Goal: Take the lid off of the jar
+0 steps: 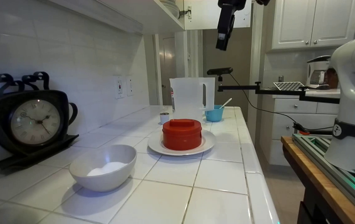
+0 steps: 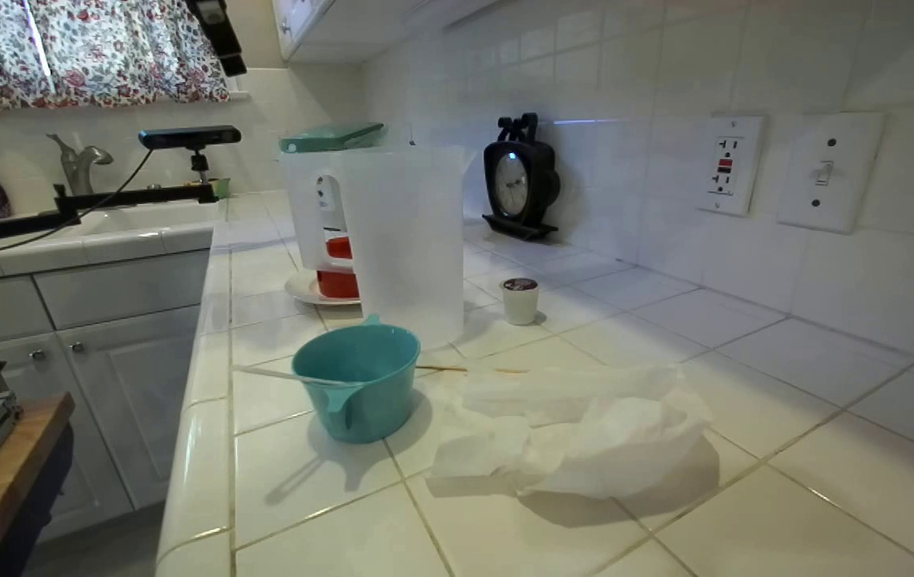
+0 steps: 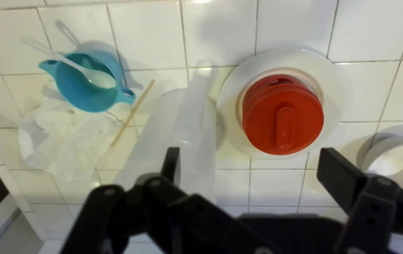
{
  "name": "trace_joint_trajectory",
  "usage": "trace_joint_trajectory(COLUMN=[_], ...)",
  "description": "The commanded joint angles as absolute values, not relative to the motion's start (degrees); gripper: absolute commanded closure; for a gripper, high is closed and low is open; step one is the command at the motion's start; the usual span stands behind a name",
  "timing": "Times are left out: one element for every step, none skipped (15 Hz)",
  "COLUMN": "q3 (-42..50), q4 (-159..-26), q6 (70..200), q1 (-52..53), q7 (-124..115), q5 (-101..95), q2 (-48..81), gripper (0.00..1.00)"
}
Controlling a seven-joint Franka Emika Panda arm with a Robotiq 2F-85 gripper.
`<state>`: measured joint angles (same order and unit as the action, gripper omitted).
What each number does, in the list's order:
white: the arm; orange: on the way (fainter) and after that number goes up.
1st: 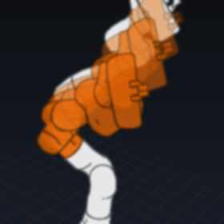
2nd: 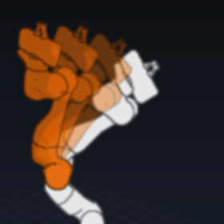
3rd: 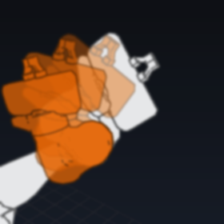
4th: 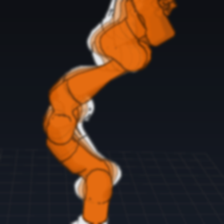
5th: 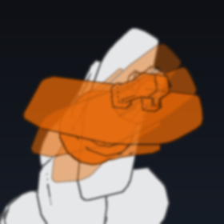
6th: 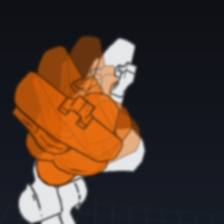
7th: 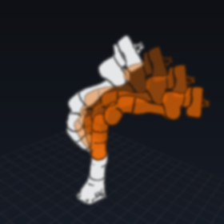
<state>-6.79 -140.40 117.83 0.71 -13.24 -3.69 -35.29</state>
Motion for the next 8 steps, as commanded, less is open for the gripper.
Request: trace_joint_trajectory(q3=[-6.5, -6.4, -6.4, -6.4, -6.4, -6.4, -6.4, -6.4], q4=[-140.0, -139.9, -139.9, -139.9, -139.9, -139.9, -139.9, -139.9], q6=[115.9, 115.2, 114.9, 114.9, 114.9, 114.9, 114.9, 114.9], q1=[0.5, 0.5, 0.5, 0.6, 0.6, 0.6, 0.6, 0.6], q7=[-12.9, -12.8, -12.8, -12.8, -12.9, -12.9, -12.9, -12.9], q5=[-3.6, -3.6, -3.6, -3.6, -3.6, -3.6, -3.6, -3.6], q2=[-36.1, -36.6, -36.6, -36.4, -36.3, -36.3, -36.3, -36.3], gripper=[0.0, 0.0, 0.0, 0.0, 0.0, 0.0, 0.0, 0.0])
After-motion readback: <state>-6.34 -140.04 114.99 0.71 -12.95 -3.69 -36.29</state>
